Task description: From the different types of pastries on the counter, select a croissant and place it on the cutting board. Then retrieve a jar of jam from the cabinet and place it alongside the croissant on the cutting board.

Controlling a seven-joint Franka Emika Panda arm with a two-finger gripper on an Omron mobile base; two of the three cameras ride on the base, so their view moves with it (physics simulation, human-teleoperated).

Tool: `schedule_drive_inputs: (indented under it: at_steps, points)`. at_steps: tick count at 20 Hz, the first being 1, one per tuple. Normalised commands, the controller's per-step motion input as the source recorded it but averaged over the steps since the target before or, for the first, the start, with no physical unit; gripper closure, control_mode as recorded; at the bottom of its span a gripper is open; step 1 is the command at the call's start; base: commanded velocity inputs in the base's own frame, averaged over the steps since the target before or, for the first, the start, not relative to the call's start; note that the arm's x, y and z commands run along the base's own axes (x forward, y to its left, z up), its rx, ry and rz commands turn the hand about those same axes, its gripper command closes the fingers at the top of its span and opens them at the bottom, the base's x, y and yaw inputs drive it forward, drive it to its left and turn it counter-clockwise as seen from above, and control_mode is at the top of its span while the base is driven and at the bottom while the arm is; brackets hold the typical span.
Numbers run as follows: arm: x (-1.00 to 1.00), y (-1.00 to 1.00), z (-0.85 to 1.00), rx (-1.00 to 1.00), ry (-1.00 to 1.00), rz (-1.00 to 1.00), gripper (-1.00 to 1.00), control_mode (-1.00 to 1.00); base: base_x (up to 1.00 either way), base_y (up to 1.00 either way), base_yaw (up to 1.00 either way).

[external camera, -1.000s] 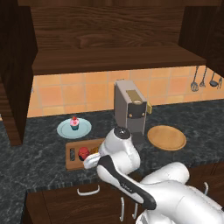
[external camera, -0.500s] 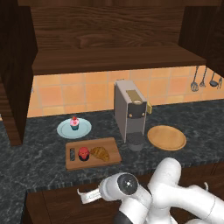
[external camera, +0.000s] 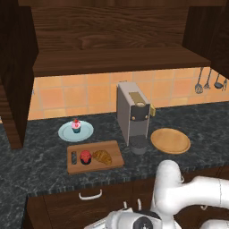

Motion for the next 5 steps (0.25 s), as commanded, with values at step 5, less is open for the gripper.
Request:
schedule_drive_inputs:
  at_steps: [5]
  points:
    - [-0.04,0.36,-0.21,0.00,0.06,0.00,-1.00,-1.00,0.00,0.00,0.00]
